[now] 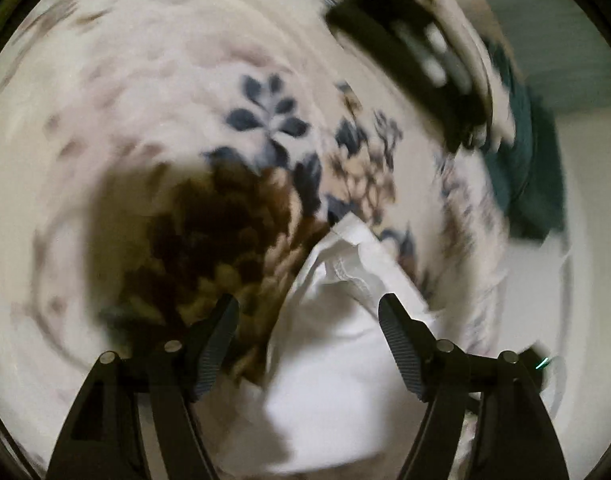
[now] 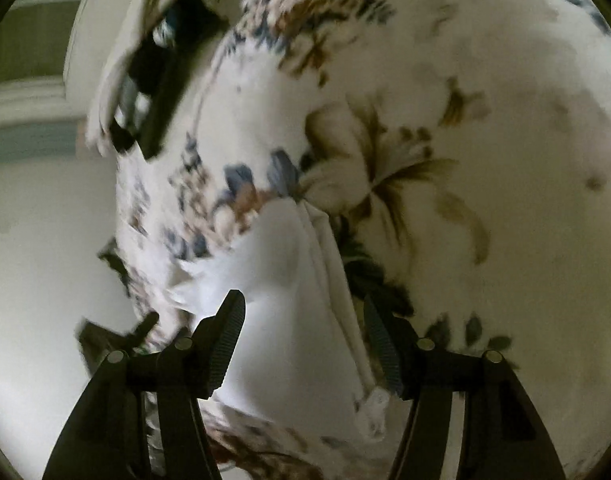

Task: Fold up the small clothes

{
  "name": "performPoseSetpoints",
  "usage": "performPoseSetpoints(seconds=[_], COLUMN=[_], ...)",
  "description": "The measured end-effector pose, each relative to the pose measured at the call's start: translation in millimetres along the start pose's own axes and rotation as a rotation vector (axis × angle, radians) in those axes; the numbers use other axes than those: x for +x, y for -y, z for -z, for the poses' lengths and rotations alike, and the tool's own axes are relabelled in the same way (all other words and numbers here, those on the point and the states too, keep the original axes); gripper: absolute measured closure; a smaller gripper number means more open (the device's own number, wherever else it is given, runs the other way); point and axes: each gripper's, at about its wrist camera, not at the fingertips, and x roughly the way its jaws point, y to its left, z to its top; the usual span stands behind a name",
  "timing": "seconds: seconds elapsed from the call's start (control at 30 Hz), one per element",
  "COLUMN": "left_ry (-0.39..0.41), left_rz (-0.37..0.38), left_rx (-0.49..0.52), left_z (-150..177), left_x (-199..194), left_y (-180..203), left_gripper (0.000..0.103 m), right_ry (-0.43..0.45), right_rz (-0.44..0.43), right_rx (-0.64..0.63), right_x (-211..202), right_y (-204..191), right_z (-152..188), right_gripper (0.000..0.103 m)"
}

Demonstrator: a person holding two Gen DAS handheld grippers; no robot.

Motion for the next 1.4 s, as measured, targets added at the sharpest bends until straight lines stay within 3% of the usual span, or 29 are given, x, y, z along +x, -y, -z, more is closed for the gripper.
performPoseSetpoints(seconds=[0.07,0.1,0.23,0.3,0.4,0.57,0.63,0.67,0.8,0.93,0.97,1.07,1.1,1.13,1.17,1.2,1.37,1.4], left_ry=[-0.025,-0.031,-0.015,-0.01,-0.004,-0.051,-0.057,-0.057,-0.046,-0.066,-0.075,-0.09,-0.079,-0.062,-0.055,-0.061,-0.066,-0.074], left_rz=[-0.043,-0.068,-0.103,-0.08,0.006,0.112,0.12,0.121,0.138,0.135,0.13,0.104,0.097,0.097,0.084,0.061,0.067,0.08], left_rx=[0.111,0.148,0.133,0.087,0.056,0.06,0.055,0.053,0.024,0.033,0.04,0.064,0.082,0.107,0.135,0.148,0.125,0.103], left_z=[-5,-12,-47,-62,-65,-44,-33,-30,-27,-26,-27,-30,-31,-32,-33,-35,-45,-46], left_x=[17,28,57,57,37,17,13,13,15,28,34,51,52,52,52,54,57,57], left_y=[18,25,28,22,14,-1,-8,-11,-13,-7,-4,3,6,9,12,13,7,3], left_gripper=[0.032,0.032,0.032,0.033,0.033,0.033,0.032,0.032,0.032,0.032,0.032,0.034,0.036,0.063,0.083,0.093,0.092,0.089], right_ry=[-0.008,0.006,0.109,0.159,0.129,-0.009,0.013,0.029,0.176,0.158,0.128,0.084,0.085,0.077,0.061,0.031,-0.027,-0.015], right_rz=[0.038,0.065,0.183,0.221,0.13,-0.001,0.018,0.03,0.082,0.173,0.193,0.186,0.148,0.12,0.098,0.069,0.002,0.004], right_rx=[-0.06,-0.084,-0.09,-0.073,-0.037,-0.005,-0.04,-0.052,-0.021,-0.045,-0.034,0.027,0.06,0.078,0.091,0.11,0.077,0.069], right_x=[17,25,36,30,19,20,20,20,13,25,30,31,27,26,27,29,40,41], right_y=[-9,-15,-30,-34,-31,-14,-15,-16,-21,-29,-26,-10,-3,2,6,12,16,16], right_z=[-7,-13,-41,-53,-57,-44,-39,-39,-42,-44,-44,-43,-42,-42,-42,-43,-41,-41], right_gripper=[0.044,0.056,0.061,0.061,0.06,0.061,0.094,0.1,0.1,0.099,0.095,0.057,0.056,0.056,0.056,0.056,0.057,0.07])
